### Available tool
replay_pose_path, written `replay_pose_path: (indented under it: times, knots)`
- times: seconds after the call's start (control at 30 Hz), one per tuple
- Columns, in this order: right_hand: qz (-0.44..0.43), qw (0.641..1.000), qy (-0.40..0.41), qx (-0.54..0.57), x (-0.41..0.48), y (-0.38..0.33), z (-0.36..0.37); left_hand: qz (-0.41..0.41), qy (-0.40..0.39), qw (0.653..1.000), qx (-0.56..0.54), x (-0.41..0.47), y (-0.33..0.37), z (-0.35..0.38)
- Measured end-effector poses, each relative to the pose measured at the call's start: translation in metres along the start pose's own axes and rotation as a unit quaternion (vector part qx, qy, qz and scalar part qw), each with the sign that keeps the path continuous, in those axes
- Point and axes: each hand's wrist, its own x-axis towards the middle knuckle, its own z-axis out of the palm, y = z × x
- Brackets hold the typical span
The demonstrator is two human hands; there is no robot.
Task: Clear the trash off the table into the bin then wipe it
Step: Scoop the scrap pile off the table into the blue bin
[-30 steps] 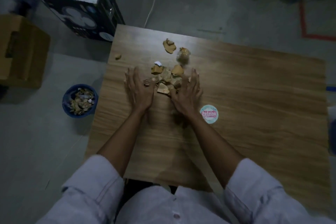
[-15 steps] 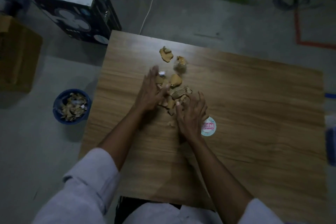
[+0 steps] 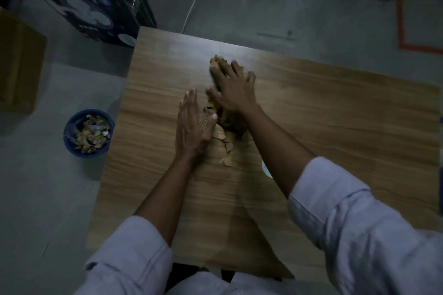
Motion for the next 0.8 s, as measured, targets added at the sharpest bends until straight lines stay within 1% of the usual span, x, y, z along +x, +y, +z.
replay_pose_path:
  times: [0.07,0.13,0.17,0.23,0.27,0.3,0.37,0.43,0.47,0.57,0.67,0.7,0.73,0.8]
  knots:
    - [-0.023,1.0,0.006,0.015,-0.03,0.002,0.01,0.011,0.004,1.0,0.002,0.0,-0.003,0.0]
    - [-0.028,0.998,0.056,0.027,-0.067,0.007,0.013,0.021,0.004,1.0,-0.003,0.001,-0.006,0.0]
    - [-0.012,0.994,0.097,0.043,-0.085,0.011,0.011,0.024,0.002,1.0,-0.008,0.002,-0.005,0.0]
    - [0.045,0.978,0.171,0.109,-0.12,0.025,0.006,0.029,0.001,0.999,-0.018,0.003,-0.003,0.0]
    - [0.07,0.969,0.185,0.149,-0.135,0.033,0.007,0.03,0.003,0.999,-0.022,0.003,-0.001,0.0]
    - [0.09,0.963,0.178,0.179,-0.148,0.039,0.011,0.03,0.005,0.999,-0.028,0.004,0.0,0.0]
    - [0.109,0.965,0.131,0.201,-0.165,0.046,0.023,0.033,-0.003,0.998,-0.043,0.011,0.006,0.001]
    - [0.099,0.97,0.087,0.203,-0.172,0.043,0.038,0.043,-0.035,0.996,-0.065,0.026,0.015,0.005]
    - [0.085,0.973,0.081,0.197,-0.172,0.039,0.044,0.049,-0.055,0.994,-0.074,0.035,0.019,0.008]
    - [0.06,0.977,0.1,0.177,-0.159,0.023,0.055,0.078,-0.122,0.988,-0.057,0.057,0.022,0.014]
    - [0.076,0.972,0.13,0.179,-0.13,0.011,0.055,0.154,-0.179,0.971,0.022,0.058,0.011,0.018]
    - [0.078,0.971,0.14,0.175,-0.118,0.008,0.055,0.164,-0.191,0.968,0.023,0.056,0.009,0.019]
    - [0.075,0.972,0.147,0.167,-0.107,0.006,0.055,0.157,-0.199,0.967,0.003,0.053,0.007,0.021]
    - [0.064,0.976,0.156,0.137,-0.092,0.002,0.056,0.087,-0.199,0.971,-0.099,0.046,0.01,0.027]
